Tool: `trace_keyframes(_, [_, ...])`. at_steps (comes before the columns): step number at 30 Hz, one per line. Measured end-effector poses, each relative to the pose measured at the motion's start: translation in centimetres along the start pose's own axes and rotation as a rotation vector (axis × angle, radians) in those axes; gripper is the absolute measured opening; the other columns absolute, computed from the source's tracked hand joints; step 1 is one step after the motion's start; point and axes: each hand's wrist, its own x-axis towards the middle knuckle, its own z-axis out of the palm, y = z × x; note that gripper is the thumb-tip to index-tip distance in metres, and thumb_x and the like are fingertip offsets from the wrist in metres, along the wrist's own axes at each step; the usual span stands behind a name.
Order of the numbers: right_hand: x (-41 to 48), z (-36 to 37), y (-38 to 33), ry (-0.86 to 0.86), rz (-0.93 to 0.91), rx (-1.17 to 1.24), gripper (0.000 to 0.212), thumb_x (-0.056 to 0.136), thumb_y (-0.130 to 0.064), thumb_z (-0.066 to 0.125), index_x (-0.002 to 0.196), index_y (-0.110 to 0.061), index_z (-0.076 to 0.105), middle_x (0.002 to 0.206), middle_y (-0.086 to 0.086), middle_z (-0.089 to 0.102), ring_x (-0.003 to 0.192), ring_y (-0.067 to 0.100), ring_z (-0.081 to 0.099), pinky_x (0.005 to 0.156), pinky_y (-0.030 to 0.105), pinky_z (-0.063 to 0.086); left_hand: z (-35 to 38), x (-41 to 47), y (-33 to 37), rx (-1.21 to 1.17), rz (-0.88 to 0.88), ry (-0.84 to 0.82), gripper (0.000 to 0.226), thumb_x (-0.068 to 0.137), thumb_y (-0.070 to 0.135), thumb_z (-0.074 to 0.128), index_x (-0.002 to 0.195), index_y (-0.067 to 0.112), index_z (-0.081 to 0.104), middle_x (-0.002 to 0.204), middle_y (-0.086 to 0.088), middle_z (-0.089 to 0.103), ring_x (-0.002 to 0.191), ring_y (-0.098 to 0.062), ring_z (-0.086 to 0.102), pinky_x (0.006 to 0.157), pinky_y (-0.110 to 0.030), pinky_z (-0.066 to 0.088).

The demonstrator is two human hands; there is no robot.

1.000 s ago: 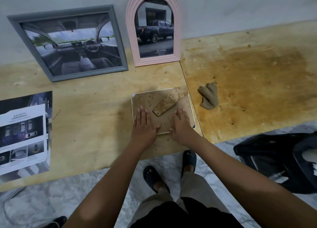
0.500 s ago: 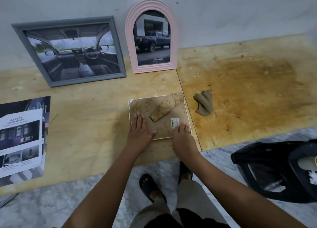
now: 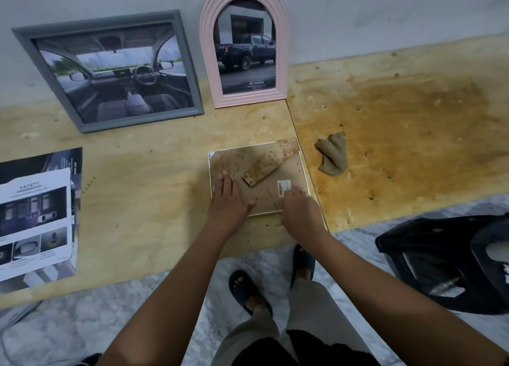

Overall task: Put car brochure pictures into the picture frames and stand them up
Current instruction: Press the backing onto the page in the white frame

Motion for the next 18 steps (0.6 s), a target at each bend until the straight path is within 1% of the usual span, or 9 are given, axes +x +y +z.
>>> trace_keyframes(2, [-0.6, 0.0, 0.2, -0.036, 0.002, 0.019, 0.037, 0.096, -0.01, 0.034, 0.132, -0.001, 0.037, 0.146, 0.02, 0.031, 0.13, 0.029, 0.039, 0.086, 0.029, 0.046, 0.0, 0.0, -0.1, -0.005, -0.014, -0.024, 0.082, 0.096, 0.053, 0.031, 0.147, -0.001, -0.005, 0.156, -0.017, -0.016, 0.144, -0.027, -0.015, 0.118, -0.036, -0.003])
trace_keyframes(5, [-1.2, -0.3, -0.5, -0.063, 0.103, 0.064, 0.034, 0.094, -0.009, 0.041, 0.127, -0.003, 0.048, 0.131, 0.018, 0.047, 0.115, 0.028, 0.052, 0.081, 0.031, 0.05, 0.0, -0.2, 0.2, -0.016, -0.02, -0.024, 0.082, 0.096, 0.053, 0.029, 0.147, 0.0, -0.007, 0.155, -0.015, -0.018, 0.144, -0.025, -0.017, 0.117, -0.035, -0.004])
trace_keyframes(6, [-1.4, -0.2, -1.1, -0.022, 0.136, 0.052, 0.033, 0.09, -0.011, 0.05, 0.121, -0.002, 0.056, 0.124, 0.02, 0.055, 0.109, 0.027, 0.058, 0.074, 0.031, 0.053, -0.1, -0.2, 0.2, -0.023, -0.02, -0.02, 0.082, 0.096, 0.053, 0.029, 0.147, 0.0, -0.007, 0.155, -0.015, -0.018, 0.144, -0.025, -0.018, 0.117, -0.035, -0.005])
trace_keyframes(7, [-1.5, -0.3, -1.7, -0.024, 0.14, 0.058, 0.033, 0.079, -0.015, 0.065, 0.109, -0.002, 0.066, 0.113, 0.022, 0.063, 0.1, 0.027, 0.064, 0.062, 0.029, 0.055, -0.1, -0.2, 0.3, -0.028, -0.018, -0.016, 0.082, 0.096, 0.053, 0.03, 0.147, 0.0, -0.006, 0.155, -0.015, -0.018, 0.143, -0.025, -0.018, 0.117, -0.035, -0.005])
trace_keyframes(8, [-1.7, -0.4, -2.1, -0.091, 0.14, 0.037, 0.034, 0.062, -0.018, 0.079, 0.091, -0.002, 0.073, 0.098, 0.022, 0.069, 0.087, 0.027, 0.069, 0.047, 0.026, 0.052, -0.1, -0.3, 0.3, -0.032, -0.014, -0.013, 0.081, 0.096, 0.052, 0.03, 0.147, 0.0, -0.006, 0.155, -0.015, -0.018, 0.143, -0.025, -0.018, 0.117, -0.035, -0.005])
trace_keyframes(9, [-1.8, 0.1, -2.2, -0.089, 0.133, 0.033, 0.035, 0.047, -0.015, 0.085, 0.077, 0.0, 0.074, 0.084, 0.023, 0.071, 0.074, 0.029, 0.07, 0.035, 0.023, 0.047, -0.1, -0.3, 0.3, -0.037, -0.011, -0.01, 0.081, 0.096, 0.052, 0.03, 0.147, 0.0, -0.006, 0.155, -0.015, -0.018, 0.143, -0.025, -0.018, 0.117, -0.035, -0.005])
trace_keyframes(10, [-1.4, 1.0, -2.1, -0.083, 0.131, 0.064, 0.037, 0.04, -0.011, 0.086, 0.071, 0.002, 0.073, 0.078, 0.025, 0.07, 0.069, 0.031, 0.07, 0.031, 0.023, 0.043, -0.2, -0.3, 0.3, -0.041, -0.01, -0.009, 0.081, 0.096, 0.052, 0.03, 0.147, 0.0, -0.006, 0.155, -0.015, -0.019, 0.143, -0.025, -0.019, 0.117, -0.035, -0.006])
trace_keyframes(14, [-0.8, 2.1, -2.0, -0.047, 0.115, 0.014, 0.04, 0.041, -0.007, 0.086, 0.075, 0.007, 0.072, 0.078, 0.028, 0.069, 0.07, 0.035, 0.07, 0.032, 0.025, 0.047, 0.0, 0.0, 0.2, -0.037, -0.005, 0.002, 0.082, 0.096, 0.052, 0.031, 0.147, -0.001, -0.005, 0.155, -0.016, -0.018, 0.143, -0.025, -0.018, 0.116, -0.034, -0.007])
trace_keyframes(18, [-0.6, 2.5, -1.9, -0.024, 0.083, -0.014, 0.037, 0.042, -0.013, 0.085, 0.072, 0.005, 0.072, 0.076, 0.026, 0.07, 0.067, 0.032, 0.071, 0.031, 0.021, 0.043, 0.0, 0.0, 0.1, -0.04, 0.001, 0.019, 0.082, 0.096, 0.053, 0.032, 0.148, -0.001, -0.003, 0.156, -0.016, -0.015, 0.144, -0.025, -0.016, 0.117, -0.034, -0.004])
